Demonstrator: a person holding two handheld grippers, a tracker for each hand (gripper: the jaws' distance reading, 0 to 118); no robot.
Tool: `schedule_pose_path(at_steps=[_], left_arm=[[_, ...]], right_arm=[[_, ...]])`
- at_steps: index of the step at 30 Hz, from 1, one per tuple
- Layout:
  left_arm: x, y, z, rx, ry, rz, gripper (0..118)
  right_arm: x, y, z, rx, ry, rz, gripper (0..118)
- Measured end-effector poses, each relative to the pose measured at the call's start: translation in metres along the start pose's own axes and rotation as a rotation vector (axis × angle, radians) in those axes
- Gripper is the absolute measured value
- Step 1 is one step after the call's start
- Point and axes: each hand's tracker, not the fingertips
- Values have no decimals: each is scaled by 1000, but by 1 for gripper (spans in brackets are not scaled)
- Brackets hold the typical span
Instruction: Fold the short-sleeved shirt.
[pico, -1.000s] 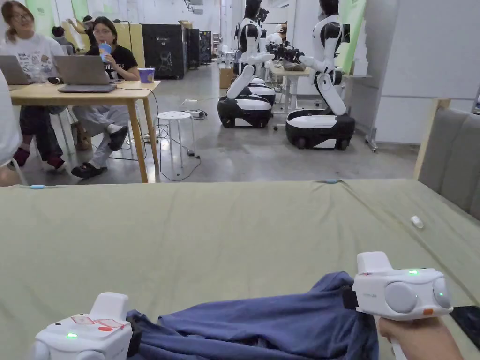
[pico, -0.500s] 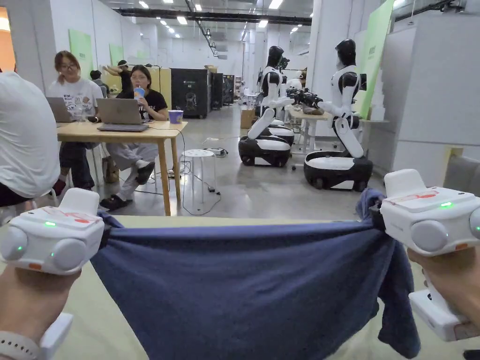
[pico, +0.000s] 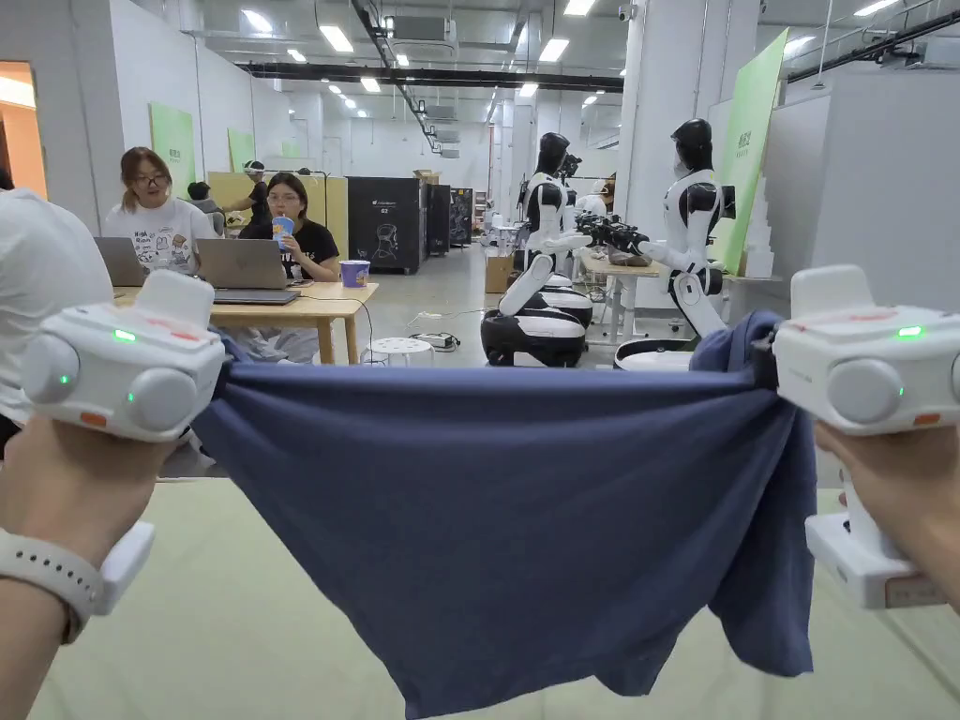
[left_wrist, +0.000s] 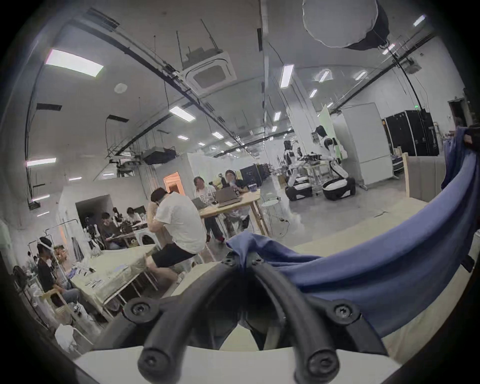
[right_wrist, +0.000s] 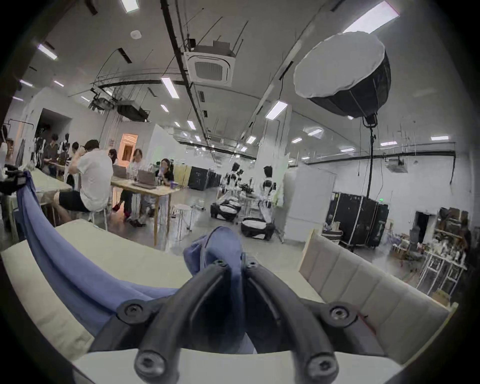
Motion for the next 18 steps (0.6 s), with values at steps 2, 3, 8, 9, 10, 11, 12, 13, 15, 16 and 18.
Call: schedule_pose_path(at_steps=[2, 3, 8, 9, 10, 11, 12, 13, 15, 16, 18], left_arm=[[11, -27, -14, -63, -26, 33, 0], [17, -44, -22, -100, -44, 51, 0], [38, -108, -33, -208, -92, 110, 0], [41, -115, -32, -216, -95, 103, 0], [42, -119, -29, -224, -99, 102, 0], [43, -122, -25, -227, -103, 103, 0], [43, -126, -19, -232, -107, 102, 0], [44, -130, -13, -234, -112, 96, 0], [42, -139, 2, -241, -122, 82, 0], [42, -146, 11, -248, -126, 85, 0], [42, -161, 32, -261, -138, 89, 0]], right_arm=[[-6, -30, -18, -63, 8, 4, 5], [-10, -48, -25, -100, 7, 1, 5], [-10, -118, -51, -168, 7, -69, 5], [-8, -126, -53, -183, 18, -68, 5], [-8, -131, -51, -194, 23, -60, 5], [-7, -135, -48, -199, 25, -51, 5], [-7, -140, -43, -201, 30, -42, 5], [-6, -144, -36, -201, 32, -37, 5], [-4, -155, -21, -214, 39, -14, 5], [-4, -163, -11, -226, 45, -6, 5], [-4, -182, 11, -252, 56, 7, 5]])
